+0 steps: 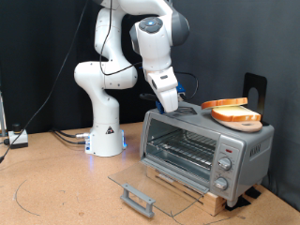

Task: Make a piece of toast with the oven

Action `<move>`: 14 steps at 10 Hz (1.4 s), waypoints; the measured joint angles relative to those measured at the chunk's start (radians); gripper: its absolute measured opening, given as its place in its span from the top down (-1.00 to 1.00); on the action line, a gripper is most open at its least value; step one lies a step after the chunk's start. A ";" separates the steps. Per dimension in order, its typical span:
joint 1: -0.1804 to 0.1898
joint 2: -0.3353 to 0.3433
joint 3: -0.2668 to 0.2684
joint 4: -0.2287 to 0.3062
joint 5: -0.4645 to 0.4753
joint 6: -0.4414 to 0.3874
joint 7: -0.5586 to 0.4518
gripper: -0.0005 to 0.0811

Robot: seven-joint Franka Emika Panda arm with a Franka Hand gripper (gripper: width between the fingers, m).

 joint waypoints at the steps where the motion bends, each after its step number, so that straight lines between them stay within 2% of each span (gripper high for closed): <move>1: 0.009 -0.001 0.000 0.009 0.016 -0.013 -0.007 0.02; 6: 0.025 -0.012 -0.016 0.076 0.067 -0.109 -0.035 0.02; 10: 0.021 -0.014 -0.047 0.096 0.009 -0.184 -0.064 0.02; 12: 0.013 -0.017 -0.053 0.083 -0.023 -0.165 -0.067 0.02; 14: 0.013 -0.017 -0.039 0.053 -0.025 -0.094 -0.062 0.02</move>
